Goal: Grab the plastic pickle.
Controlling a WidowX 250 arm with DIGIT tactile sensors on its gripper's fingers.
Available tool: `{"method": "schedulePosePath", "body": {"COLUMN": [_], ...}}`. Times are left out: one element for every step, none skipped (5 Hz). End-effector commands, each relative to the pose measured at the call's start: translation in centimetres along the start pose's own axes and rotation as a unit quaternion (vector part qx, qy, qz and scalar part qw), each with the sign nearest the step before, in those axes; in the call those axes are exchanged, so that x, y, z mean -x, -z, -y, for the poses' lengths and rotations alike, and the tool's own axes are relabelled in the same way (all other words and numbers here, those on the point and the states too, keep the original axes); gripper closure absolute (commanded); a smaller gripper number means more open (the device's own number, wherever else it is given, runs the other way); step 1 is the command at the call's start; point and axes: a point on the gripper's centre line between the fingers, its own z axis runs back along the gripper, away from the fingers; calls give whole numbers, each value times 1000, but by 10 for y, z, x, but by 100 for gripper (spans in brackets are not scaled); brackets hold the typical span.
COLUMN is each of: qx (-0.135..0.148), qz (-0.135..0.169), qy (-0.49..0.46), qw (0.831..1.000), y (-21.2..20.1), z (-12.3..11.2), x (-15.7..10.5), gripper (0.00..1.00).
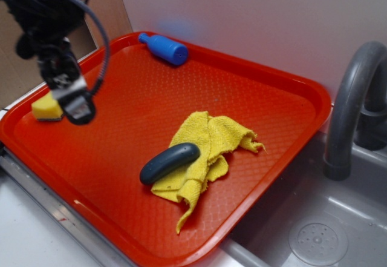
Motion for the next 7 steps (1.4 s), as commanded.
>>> {"method": "schedulePosePath", "body": {"qx": [12, 13, -1, -8, -35, 7, 99], "qz": [-26, -46, -72, -78, -77, -59, -24], "qy": [45, 76, 66, 61, 53, 1, -60], "qw": [999, 996, 995, 995, 995, 998, 993], "y": [43, 60, 80, 85, 84, 55, 18], "z": [30, 40, 41, 41, 49, 42, 21], "x": [-27, -28, -33, -37, -41, -38, -40], "gripper": [0, 0, 0, 22, 100, 100, 100]}}
